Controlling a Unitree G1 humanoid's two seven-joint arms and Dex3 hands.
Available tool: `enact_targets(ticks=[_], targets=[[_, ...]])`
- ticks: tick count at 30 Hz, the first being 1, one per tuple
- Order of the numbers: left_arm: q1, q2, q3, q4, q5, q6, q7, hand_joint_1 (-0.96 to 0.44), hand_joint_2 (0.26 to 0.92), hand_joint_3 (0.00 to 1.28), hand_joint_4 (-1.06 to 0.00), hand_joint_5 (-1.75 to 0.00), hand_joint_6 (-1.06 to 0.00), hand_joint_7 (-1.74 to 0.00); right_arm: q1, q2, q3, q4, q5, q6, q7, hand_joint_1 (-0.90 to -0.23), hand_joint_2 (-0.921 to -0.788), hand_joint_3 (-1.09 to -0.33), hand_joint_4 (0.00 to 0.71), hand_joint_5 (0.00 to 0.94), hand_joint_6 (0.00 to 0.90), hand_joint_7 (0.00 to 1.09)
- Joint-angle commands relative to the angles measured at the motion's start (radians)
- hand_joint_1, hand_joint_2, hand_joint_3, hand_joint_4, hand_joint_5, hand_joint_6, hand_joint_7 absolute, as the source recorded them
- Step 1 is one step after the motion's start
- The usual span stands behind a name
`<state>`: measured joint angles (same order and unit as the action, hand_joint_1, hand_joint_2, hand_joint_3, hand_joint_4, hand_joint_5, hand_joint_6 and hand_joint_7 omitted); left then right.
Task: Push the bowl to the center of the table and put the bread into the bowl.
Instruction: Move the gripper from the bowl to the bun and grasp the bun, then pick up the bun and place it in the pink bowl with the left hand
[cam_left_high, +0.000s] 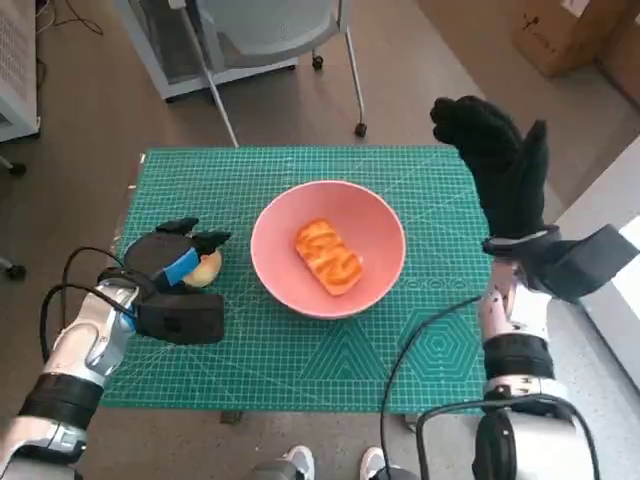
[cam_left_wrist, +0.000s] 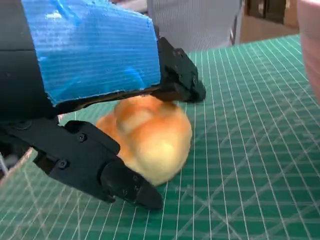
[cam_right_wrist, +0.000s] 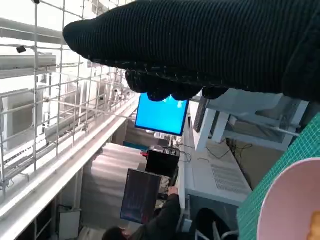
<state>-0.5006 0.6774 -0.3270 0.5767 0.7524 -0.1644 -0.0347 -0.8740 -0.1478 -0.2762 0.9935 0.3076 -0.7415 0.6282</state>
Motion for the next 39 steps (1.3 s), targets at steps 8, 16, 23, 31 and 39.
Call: enact_targets(ticks=[8, 16, 23, 31, 39], targets=[[0.033, 0.005, 0.020, -0.027, -0.035, -0.008, 0.016, 0.00, 0.920, 0.07, -0.64, -1.25, -0.68, -1.06, 0.034, 0.000, 0.017, -0.007, -0.012, 0.017, -0.018, -0.578, -0.921, -0.610, 0.368, 0.000, 0.504, 0.00], [0.072, 0.037, 0.083, -0.132, -0.087, -0.002, -0.024, 0.00, 0.920, 0.07, -0.65, -1.24, -0.66, -1.10, 0.038, 0.005, 0.028, -0.018, -0.011, 0.026, -0.021, -0.571, -0.921, -0.609, 0.368, 0.000, 0.513, 0.01], [0.121, 0.066, 0.202, -0.339, -0.177, 0.027, -0.085, 0.00, 0.920, 0.06, -0.67, -1.21, -0.68, -1.09, 0.037, 0.009, 0.033, -0.021, -0.006, 0.041, -0.018, -0.568, -0.921, -0.609, 0.367, 0.000, 0.518, 0.01], [0.125, 0.062, 0.316, -0.584, -0.242, 0.082, -0.136, 0.00, 0.918, 0.03, -0.70, -1.18, -0.71, -1.06, 0.041, 0.020, 0.037, -0.028, 0.000, 0.050, -0.007, -0.558, -0.921, -0.609, 0.372, 0.003, 0.527, 0.01], [0.055, 0.032, 0.336, -0.727, -0.265, 0.061, -0.139, 0.00, 0.906, 0.01, -0.75, -1.08, -0.76, -1.04, 0.047, 0.025, 0.046, -0.044, -0.005, 0.045, -0.015, -0.559, -0.921, -0.612, 0.374, 0.002, 0.527, 0.01]])
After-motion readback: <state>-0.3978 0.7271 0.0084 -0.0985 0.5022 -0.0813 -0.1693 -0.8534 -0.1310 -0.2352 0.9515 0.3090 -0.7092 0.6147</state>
